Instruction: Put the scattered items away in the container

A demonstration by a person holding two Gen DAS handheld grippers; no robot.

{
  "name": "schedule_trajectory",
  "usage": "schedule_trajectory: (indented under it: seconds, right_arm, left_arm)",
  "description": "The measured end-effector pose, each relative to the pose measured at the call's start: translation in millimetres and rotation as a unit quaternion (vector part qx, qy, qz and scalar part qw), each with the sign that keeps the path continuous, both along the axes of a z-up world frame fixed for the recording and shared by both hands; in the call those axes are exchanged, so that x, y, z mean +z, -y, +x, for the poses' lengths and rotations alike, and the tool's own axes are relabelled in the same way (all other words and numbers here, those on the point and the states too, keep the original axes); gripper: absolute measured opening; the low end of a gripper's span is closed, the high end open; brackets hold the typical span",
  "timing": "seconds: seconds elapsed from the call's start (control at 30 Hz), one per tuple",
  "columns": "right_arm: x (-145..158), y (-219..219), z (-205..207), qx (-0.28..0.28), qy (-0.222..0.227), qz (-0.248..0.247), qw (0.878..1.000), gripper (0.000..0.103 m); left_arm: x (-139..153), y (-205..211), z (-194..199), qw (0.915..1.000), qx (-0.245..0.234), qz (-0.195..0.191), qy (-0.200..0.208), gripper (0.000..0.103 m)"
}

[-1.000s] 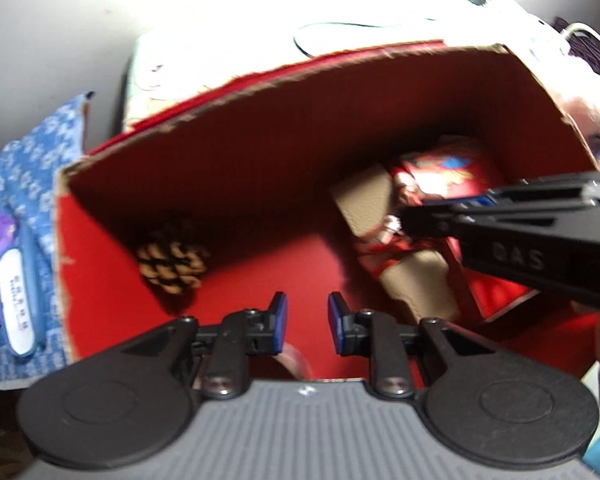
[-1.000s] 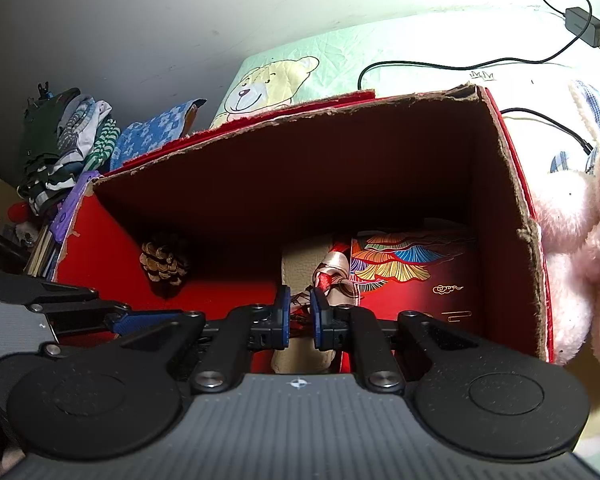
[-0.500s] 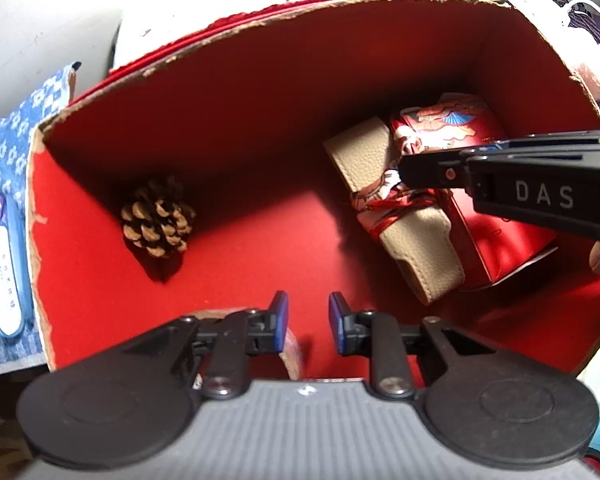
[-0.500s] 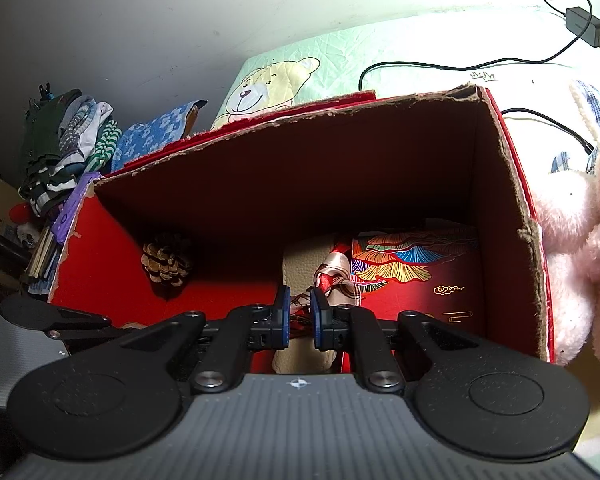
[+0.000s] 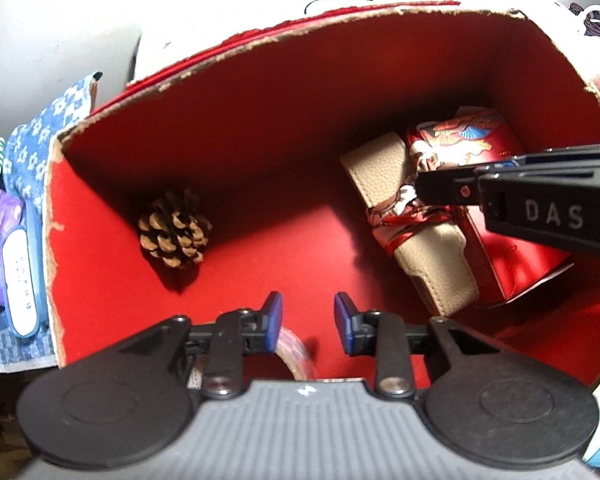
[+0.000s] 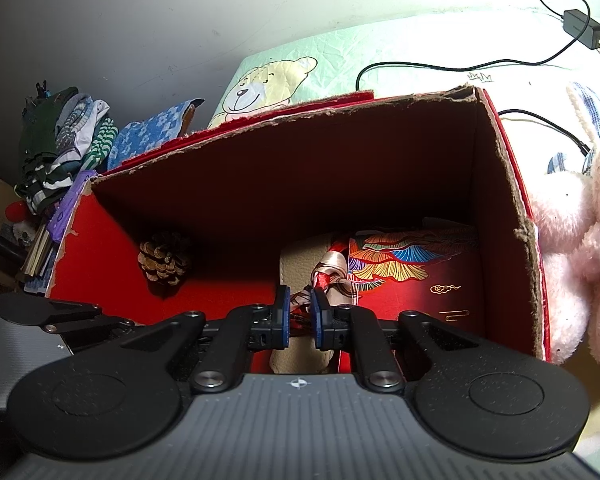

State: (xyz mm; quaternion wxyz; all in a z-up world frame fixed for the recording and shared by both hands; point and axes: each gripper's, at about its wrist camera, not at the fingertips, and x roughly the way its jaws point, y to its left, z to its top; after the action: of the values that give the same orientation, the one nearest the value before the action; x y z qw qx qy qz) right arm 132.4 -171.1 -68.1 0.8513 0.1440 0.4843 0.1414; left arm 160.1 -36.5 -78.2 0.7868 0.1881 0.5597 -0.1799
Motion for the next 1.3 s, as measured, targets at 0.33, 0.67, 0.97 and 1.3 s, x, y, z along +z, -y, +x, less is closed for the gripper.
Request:
schedule_trajectory:
  seconds: [0.33, 0.67, 0.97, 1.3]
  right_arm:
    - [14.7, -4.8, -15.6, 0.000, 0.030, -0.019, 0.999, 0.015]
    - [32.1, -4.5, -48.1, -0.005, 0.069, -0.035, 0.997, 0.015]
    - [50.0, -2.3, -77.8, -0.005, 0.104, -0.032, 0.994, 0.016]
    - [68.0, 2.4, -104.6, 0.010, 0.124, 0.004, 0.992, 0.016]
  left_arm:
    - [20.5, -3.6, -13.5, 0.9994, 0.006, -0.015, 0.031, 0.039]
    - [45.0, -10.3, -39.8, 0.9968, 0.029, -0.017, 0.072, 0.043]
    - [68.0, -17.5, -69.9, 0.9927, 0.057, -0.014, 0.106, 0.048]
    - [85.4, -22.5, -102.5, 0.9872, 0.087, -0.011, 0.133, 0.050]
